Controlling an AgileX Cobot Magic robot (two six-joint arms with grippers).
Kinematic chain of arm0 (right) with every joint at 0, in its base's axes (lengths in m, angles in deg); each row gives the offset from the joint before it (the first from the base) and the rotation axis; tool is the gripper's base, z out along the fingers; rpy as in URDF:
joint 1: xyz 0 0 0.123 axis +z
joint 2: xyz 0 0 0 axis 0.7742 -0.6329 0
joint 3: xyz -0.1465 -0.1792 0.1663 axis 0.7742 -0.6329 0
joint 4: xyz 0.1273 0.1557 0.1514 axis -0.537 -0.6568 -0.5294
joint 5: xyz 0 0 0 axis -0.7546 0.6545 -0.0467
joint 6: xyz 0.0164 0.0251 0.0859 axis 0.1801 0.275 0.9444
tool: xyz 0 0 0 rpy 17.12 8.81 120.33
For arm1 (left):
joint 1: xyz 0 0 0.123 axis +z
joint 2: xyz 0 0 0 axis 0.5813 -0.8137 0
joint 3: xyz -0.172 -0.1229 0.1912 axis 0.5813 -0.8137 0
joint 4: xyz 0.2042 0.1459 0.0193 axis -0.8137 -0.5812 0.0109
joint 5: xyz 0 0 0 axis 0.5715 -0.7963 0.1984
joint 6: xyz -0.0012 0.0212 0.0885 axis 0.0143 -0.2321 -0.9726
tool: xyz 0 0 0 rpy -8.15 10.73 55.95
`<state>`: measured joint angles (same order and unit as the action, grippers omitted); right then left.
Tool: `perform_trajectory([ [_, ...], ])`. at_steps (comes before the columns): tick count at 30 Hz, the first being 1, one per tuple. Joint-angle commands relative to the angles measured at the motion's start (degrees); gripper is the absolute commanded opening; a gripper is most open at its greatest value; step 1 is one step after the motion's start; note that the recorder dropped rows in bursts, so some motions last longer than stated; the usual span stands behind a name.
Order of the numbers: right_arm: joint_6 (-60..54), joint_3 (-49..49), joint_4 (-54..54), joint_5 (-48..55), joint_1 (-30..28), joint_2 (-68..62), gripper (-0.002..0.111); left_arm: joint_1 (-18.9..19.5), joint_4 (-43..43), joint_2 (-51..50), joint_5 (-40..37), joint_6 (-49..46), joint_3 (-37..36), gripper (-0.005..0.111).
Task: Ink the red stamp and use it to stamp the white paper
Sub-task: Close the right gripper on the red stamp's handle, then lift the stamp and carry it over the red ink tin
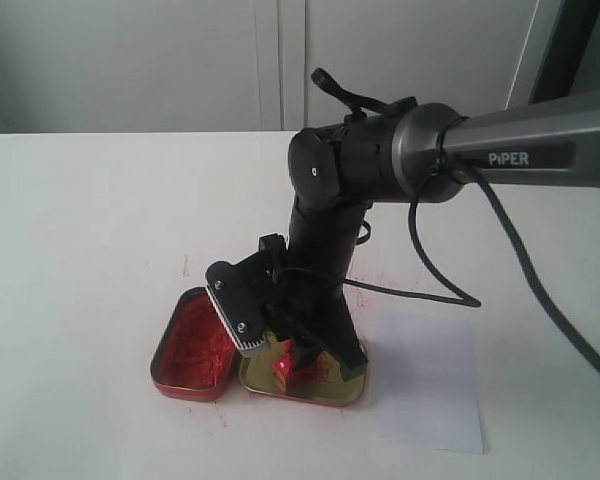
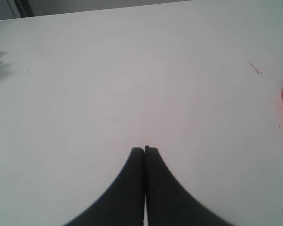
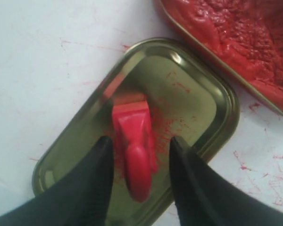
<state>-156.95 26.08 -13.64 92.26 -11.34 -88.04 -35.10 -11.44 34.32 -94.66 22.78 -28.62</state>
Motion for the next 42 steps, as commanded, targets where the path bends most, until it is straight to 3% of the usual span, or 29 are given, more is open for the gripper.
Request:
perform_trajectory([
  [1,-0.3,0.3,-0.4,1.4,0.2,-1.3,0.038,0.0,0.3,0.0,0.0,0.2,-0.1,0.000],
  [6,-0.2,0.3,-0.4,1.5,0.5,-1.5,0.035,0.0,0.3,0.0,0.0,0.2,-0.1,0.000],
  [13,-0.2,0.3,-0.3,1.8,0.5,-1.5,0.005,0.0,0.3,0.0,0.0,0.2,-0.1,0.000],
  [16,-0.1,0.3,-0.3,1.8,0.5,-1.5,0.000,0.0,0.3,0.0,0.0,0.2,-0.1,0.000],
  [31,17.7,0.3,-0.5,0.7,0.5,2.8,0.000,0.0,0.3,0.0,0.0,0.2,-0.1,0.000],
  [42,41.6,2.2,-2.9,-2.4,0.6,3.9,0.000,0.0,0.3,0.0,0.0,0.2,-0.1,0.000],
])
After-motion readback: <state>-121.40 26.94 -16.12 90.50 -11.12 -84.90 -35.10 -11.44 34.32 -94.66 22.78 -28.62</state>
